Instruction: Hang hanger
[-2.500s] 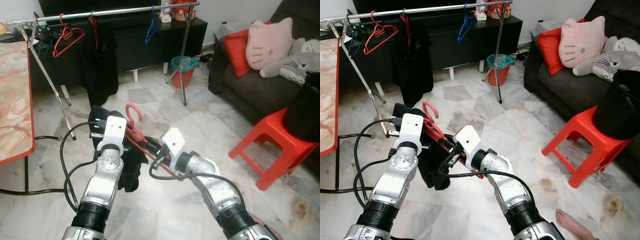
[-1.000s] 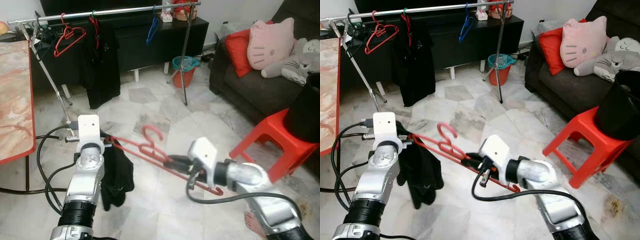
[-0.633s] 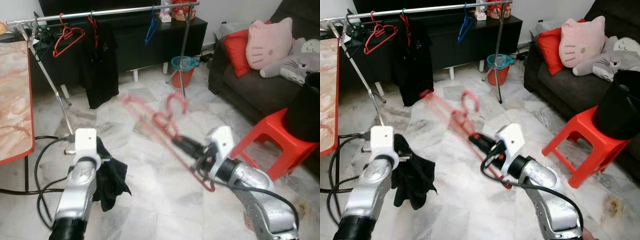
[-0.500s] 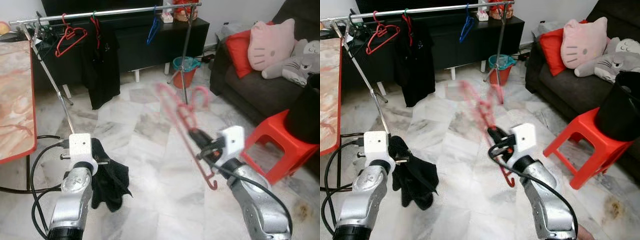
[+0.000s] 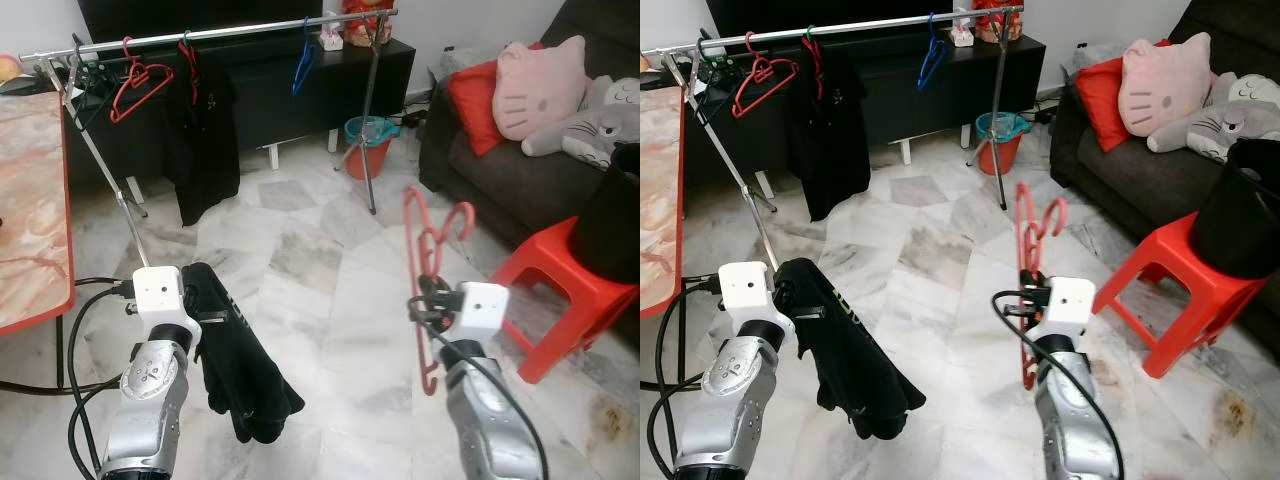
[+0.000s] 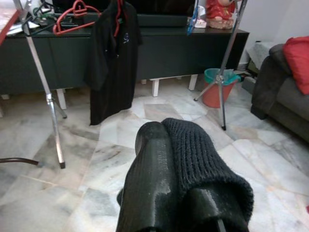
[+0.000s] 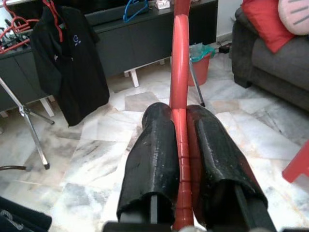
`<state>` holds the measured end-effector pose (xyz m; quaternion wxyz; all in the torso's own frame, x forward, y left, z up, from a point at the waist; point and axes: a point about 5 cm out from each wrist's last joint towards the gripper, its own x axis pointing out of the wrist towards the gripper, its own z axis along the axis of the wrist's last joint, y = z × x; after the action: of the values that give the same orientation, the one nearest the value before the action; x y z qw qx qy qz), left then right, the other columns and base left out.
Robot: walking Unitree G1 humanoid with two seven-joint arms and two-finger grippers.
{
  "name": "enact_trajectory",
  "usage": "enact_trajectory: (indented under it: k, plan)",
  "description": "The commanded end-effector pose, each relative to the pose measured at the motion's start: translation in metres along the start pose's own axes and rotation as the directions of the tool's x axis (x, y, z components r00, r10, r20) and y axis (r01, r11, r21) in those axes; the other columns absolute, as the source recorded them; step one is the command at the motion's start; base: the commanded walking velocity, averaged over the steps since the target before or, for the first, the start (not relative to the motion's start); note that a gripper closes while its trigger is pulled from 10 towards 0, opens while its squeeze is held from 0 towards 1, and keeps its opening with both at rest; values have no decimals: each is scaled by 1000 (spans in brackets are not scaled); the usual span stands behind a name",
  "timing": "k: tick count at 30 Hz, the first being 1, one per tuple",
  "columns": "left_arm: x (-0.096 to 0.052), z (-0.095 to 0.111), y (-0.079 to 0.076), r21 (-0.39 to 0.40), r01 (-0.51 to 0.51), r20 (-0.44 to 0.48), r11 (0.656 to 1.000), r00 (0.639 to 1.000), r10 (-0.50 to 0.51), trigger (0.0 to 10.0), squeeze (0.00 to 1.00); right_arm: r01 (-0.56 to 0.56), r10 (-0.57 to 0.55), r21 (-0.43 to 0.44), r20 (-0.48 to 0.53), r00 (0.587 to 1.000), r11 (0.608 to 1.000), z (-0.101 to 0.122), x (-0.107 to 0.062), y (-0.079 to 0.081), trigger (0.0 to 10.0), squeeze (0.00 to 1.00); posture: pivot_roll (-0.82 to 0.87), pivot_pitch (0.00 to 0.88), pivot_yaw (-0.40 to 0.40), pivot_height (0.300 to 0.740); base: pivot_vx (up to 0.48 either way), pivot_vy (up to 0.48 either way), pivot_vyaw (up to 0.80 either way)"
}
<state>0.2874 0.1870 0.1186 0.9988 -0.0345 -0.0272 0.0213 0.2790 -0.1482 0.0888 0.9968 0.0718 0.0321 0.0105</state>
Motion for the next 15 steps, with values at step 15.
enact_trajectory:
  k: [15]
  plan:
    - [-13, -4, -6, 2, 55, 27, 998, 998, -55, 10000, 0, 53, -50, -59, 48, 998, 997, -7, -4, 3, 10000, 0, 43, 0, -13, 740, 0, 0, 0]
